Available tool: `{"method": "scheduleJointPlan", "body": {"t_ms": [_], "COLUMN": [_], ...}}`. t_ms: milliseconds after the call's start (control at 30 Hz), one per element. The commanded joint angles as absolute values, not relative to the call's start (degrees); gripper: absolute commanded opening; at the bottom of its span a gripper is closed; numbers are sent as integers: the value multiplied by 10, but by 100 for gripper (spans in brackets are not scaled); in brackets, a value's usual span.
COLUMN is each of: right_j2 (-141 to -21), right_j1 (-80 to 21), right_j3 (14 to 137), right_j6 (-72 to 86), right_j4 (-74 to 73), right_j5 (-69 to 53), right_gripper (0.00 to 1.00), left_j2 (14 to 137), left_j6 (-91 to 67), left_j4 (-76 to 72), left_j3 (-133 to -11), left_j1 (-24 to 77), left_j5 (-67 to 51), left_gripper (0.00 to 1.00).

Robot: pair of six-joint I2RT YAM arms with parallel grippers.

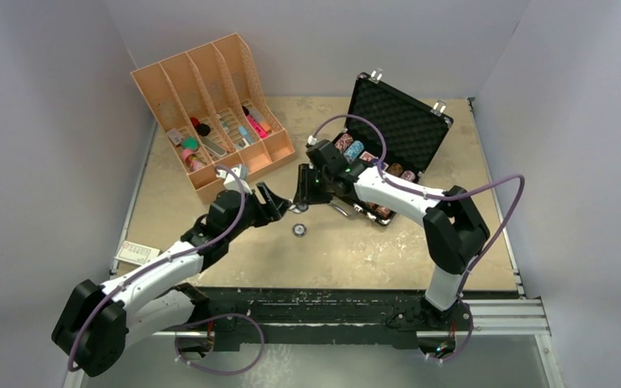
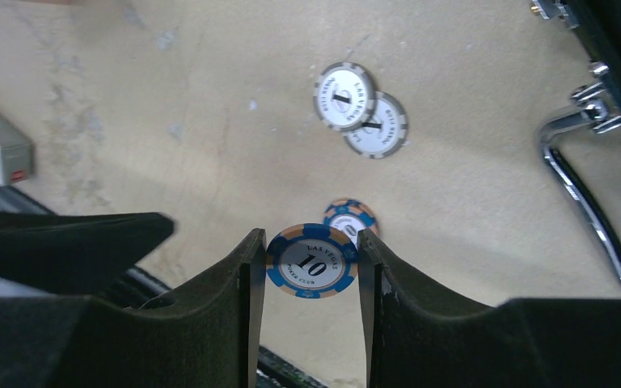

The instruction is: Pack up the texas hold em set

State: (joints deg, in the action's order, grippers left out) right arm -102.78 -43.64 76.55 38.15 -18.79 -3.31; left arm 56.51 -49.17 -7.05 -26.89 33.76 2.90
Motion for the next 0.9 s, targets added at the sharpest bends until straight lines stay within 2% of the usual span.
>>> {"method": "scheduleJointPlan", "body": {"t_ms": [0,167,400,500,567,700,867], "right_j2": [-982,-965,-960,-958,-955,-931,-835], "right_j1": [-431,-425,-422,-420,-414,-375,-312], "right_j3": [747,726,721,715,713,710,656], "right_j6": [442,484,499,501,486,396,262], "right_j4": [-122,-82,-72,-65,-63,-56,48], "right_j5": [-100,-134,-154,-160,-164,-193,-332], "right_gripper": [26,26,26,27,31,55,70], "left_j2": [596,627,656,659,657,642,602], "left_j6": [-550,-558,-583,-589,-582,-549,-491], "left_j4": [-260,-308,-341,-355,-351,-306,-256], "left_j3": [-236,-230,-234,-233,-234,-251,-282], "left_j1": [340,355,371,371,371,371,371], "left_j5": [-36,-25,15,30,37,28,-38], "left_gripper": [66,55,27,10,0,0,0]}}
